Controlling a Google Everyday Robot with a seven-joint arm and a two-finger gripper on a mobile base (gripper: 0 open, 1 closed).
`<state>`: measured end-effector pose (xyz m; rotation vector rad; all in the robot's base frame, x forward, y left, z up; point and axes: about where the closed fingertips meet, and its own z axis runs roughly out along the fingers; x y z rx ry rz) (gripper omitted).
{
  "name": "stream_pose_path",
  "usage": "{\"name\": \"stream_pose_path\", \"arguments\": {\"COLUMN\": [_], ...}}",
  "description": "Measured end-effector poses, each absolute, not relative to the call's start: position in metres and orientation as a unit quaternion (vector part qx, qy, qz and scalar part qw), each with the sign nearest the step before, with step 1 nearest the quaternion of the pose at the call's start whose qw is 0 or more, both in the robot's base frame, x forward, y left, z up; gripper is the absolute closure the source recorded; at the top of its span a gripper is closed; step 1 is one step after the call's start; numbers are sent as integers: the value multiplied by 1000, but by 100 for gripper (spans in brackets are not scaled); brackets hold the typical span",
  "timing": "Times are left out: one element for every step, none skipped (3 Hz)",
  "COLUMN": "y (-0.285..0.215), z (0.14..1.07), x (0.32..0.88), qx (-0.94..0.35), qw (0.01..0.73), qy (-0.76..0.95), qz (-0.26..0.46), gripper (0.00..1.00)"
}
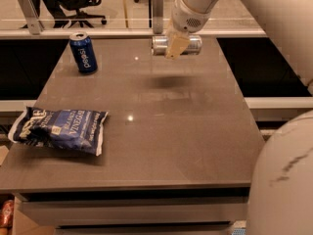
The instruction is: Pick redbull can
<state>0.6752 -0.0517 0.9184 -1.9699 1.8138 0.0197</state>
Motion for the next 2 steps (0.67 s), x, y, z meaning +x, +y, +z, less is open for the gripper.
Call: {"name": "stream_pose_path", "arguments": {"y": [-54,-56], "z": [943,962], "x": [682,687], "qx": [-717,-716], "qw": [242,252], "qy": [654,650], "qz": [-7,-18], "gripper": [100,100]}}
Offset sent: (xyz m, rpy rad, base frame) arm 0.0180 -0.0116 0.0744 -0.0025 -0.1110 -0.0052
